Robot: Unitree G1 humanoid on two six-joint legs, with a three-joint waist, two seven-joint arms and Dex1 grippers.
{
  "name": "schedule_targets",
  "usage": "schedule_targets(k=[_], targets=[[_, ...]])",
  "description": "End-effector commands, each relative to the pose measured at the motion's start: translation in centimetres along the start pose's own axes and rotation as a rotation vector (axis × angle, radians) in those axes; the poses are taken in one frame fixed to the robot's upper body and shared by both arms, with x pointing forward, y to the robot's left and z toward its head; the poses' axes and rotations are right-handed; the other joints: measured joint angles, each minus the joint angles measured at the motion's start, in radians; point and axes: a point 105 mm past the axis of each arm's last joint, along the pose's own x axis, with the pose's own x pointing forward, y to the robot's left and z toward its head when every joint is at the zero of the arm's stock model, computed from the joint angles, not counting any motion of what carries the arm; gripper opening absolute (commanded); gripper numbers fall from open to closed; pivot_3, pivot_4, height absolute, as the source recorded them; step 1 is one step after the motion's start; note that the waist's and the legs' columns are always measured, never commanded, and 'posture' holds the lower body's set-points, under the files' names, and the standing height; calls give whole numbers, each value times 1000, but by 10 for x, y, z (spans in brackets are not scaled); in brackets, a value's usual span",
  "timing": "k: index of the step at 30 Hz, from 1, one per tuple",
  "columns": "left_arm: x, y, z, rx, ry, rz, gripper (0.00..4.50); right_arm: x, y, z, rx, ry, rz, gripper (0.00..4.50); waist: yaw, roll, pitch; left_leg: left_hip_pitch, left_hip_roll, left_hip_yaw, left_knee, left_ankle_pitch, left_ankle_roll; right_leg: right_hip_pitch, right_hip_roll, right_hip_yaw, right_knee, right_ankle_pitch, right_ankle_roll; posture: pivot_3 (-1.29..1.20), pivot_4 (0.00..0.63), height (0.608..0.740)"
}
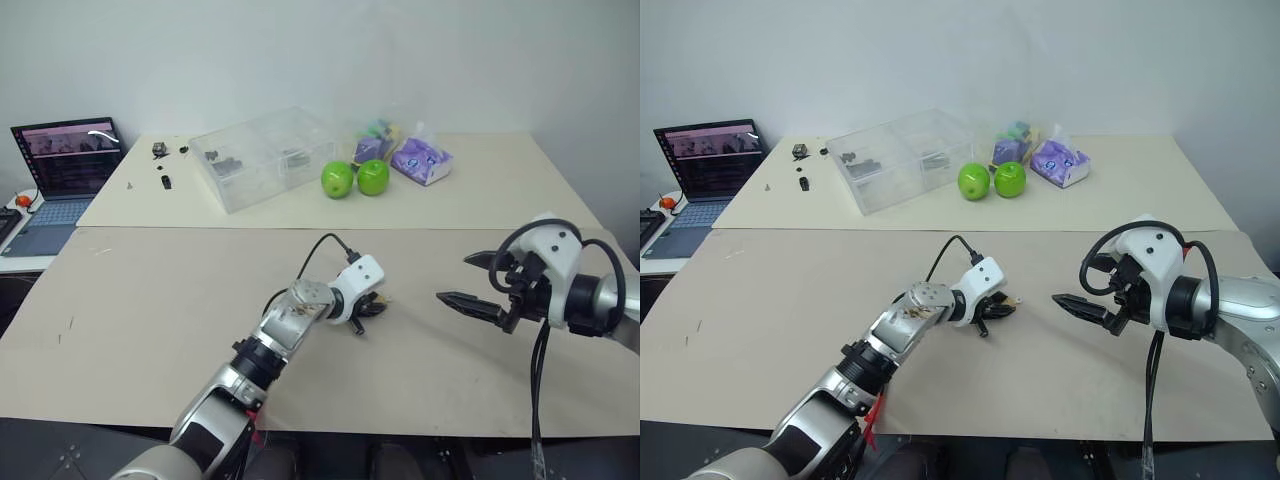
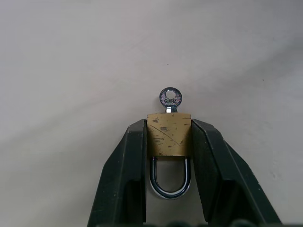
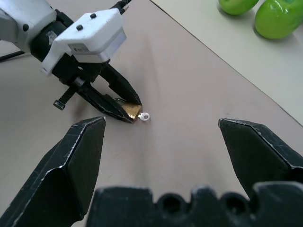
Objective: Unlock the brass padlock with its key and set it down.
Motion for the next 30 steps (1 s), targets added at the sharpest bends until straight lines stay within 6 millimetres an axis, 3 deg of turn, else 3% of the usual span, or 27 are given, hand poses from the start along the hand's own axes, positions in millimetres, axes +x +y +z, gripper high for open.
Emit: schedule_targets(k=[1,6,12,19,30], targets=[[-36,18,32,72,-97,-110,846,7,6,18,-117,-46,39,4500,-14,1,0,0,0,0,0,0,0,0,1,0,0,0,0,0,150,740],[-71,31,46,80,-72,-233,846,26,20,16,-259,-33,110,4500,-20,3,-2,0,1,-1,0,0,0,0,1,-1,0,0,0,0,150,740],[-94,23,53,76,-42,-406,846,46,20,28,-473,-108,94,4500,-33,5,-3,-1,-1,-1,0,0,0,-1,1,-1,1,0,0,0,150,740],[-105,13,55,105,5,-555,846,57,30,54,-551,-225,135,4500,-40,5,-3,-1,0,-1,0,0,1,-1,2,-1,3,0,0,0,150,740],[-110,23,62,134,26,-572,846,55,52,40,-553,-218,259,4500,-40,5,-3,-1,1,-2,1,-1,2,-2,4,-1,6,0,0,0,150,740]])
